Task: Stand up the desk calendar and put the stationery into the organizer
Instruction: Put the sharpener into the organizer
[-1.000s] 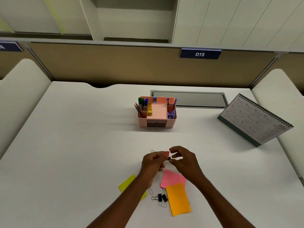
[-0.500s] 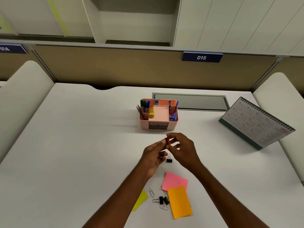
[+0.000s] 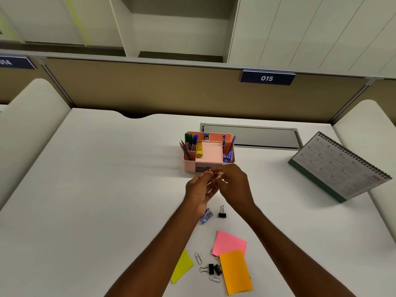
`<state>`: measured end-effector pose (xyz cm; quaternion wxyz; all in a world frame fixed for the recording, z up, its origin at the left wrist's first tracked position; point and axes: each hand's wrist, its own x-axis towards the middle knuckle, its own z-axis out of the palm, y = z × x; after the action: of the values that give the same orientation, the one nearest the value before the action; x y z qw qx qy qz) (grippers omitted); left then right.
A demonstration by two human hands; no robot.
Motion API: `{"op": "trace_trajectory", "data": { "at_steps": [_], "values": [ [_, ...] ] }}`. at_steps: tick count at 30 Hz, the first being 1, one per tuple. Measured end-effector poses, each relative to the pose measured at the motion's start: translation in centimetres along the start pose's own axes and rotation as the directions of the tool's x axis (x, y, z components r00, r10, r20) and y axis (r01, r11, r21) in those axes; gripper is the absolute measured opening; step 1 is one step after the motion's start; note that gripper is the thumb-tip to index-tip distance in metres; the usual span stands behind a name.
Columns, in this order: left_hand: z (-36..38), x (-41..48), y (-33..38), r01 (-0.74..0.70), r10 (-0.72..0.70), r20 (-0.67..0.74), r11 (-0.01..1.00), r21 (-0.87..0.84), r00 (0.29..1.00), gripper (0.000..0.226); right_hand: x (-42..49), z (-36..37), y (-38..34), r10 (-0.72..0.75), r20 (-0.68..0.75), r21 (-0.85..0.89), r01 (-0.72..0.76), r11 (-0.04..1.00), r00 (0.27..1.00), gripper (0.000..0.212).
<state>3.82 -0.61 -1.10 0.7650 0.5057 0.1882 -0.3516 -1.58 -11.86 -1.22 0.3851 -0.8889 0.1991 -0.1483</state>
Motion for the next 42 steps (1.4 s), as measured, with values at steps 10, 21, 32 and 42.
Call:
{"op": "trace_trajectory", "data": {
  "at_steps": [10, 21, 32, 42],
  "values": [
    [1.4, 2.0, 2.4, 0.029, -0.029, 0.032, 1.0, -0.006, 0.999, 0.03, 6.0, 1.5, -0.9, 0.016, 0.03, -0.105, -0.013, 0.994, 0.999, 0.017],
    [-0.5, 3.0, 2.4, 0.125, -0.118, -0.102, 0.99, 0.066, 0.988, 0.021, 12.7, 3.1, -0.6, 0.087, 0.141, -0.244, -0.051, 0.968, 0.986, 0.03],
    [-1.6, 3.5, 1.8, 0.151, -0.135, -0.163, 0.984, 0.091, 0.977, 0.018, 13.6, 4.1, -1.4, 0.052, 0.043, -0.226, -0.041, 0.973, 0.998, 0.044],
    [-2.3, 3.1, 1.1, 0.168, -0.15, -0.182, 0.982, 0.086, 0.972, 0.019, 13.9, 4.2, -1.5, 0.042, 0.015, -0.214, -0.038, 0.976, 0.999, 0.04]
  ]
}}
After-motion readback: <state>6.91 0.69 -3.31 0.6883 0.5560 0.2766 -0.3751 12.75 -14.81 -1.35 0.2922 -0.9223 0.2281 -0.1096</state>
